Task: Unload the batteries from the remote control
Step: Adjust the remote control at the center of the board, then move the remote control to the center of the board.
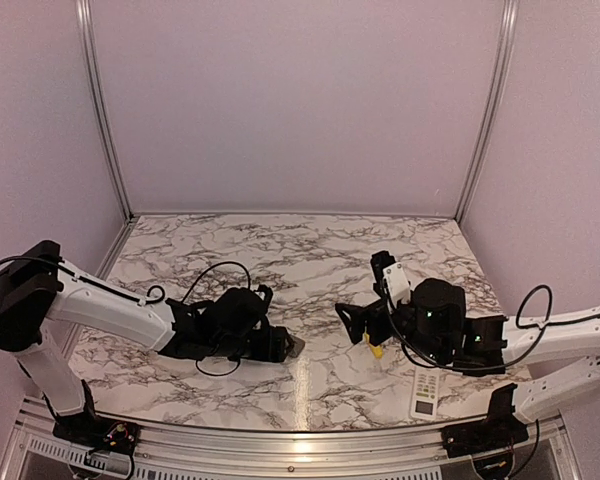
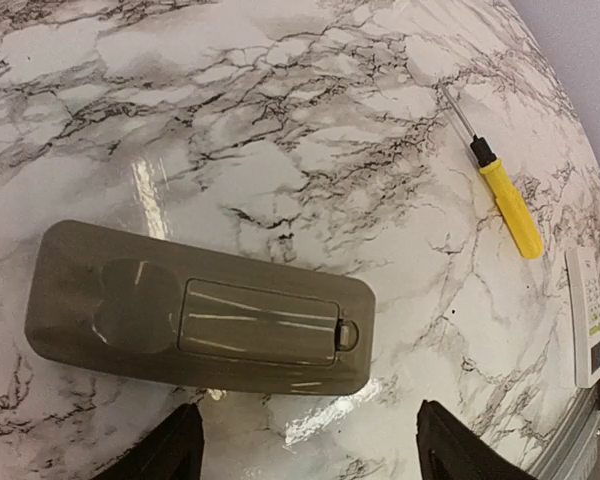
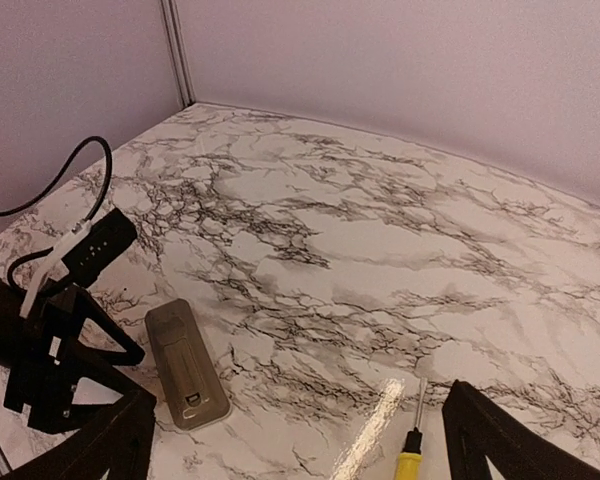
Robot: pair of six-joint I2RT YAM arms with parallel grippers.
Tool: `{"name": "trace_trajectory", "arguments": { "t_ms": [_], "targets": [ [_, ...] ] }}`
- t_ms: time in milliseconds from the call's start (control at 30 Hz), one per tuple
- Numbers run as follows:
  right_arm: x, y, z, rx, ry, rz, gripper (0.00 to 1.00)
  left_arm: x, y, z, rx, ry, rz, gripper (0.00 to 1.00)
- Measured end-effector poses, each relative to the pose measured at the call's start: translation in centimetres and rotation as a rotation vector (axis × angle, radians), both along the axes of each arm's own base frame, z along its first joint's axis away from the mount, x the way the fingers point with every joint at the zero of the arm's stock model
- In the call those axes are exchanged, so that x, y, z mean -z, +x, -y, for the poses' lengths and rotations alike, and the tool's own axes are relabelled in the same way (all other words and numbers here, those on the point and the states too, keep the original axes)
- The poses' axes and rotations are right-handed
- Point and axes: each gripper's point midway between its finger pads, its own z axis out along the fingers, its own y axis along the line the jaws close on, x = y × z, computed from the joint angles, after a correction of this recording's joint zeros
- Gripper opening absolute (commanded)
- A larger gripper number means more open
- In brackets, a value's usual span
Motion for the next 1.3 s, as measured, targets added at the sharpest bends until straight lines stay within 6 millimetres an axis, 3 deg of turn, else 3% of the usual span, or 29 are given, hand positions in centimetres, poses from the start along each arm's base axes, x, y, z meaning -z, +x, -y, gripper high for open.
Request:
{"name": "trace_trajectory", "arguments": {
  "t_ms": [133, 333, 500, 633, 833, 1133, 1300],
  "targets": [
    [0.1, -0.1, -0.9, -0.05, -0.024, 0.036, 0.99, -3.2, 1.6, -1.8, -0.051, -0.003, 0.12, 0.78],
    [2.3, -0.3, -2.4, -0.126, -0.116, 0.038, 0.99, -6.3, 4.3, -5.8, -0.139, 0.04, 0.299, 0.82],
    [2.8, -0.4, -4.7, -0.205, -0.145, 0.026, 0.99, -5.8, 6.2, -10.4, -0.221, 0.073, 0.37, 0.82],
    [3.5, -0.6, -6.7, -0.271, -0.157, -0.003, 0.99, -4.9, 7.5, -12.7, -0.265, 0.075, 0.392, 0.87],
    [6.4, -1.3, -9.1, -0.373, -0.206, -0.095, 0.99, -6.1, 7.9, -12.0, -0.231, 0.002, 0.448, 0.9],
    [7.8, -1.8, -10.9, -0.431, -0.24, -0.188, 0.99, -7.4, 6.7, -12.2, -0.19, -0.071, 0.506, 0.91],
    [9.6, -1.3, -11.9, -0.433, -0.283, -0.227, 0.99, -7.7, 6.3, -12.7, -0.188, -0.089, 0.521, 0.91]
  ]
}}
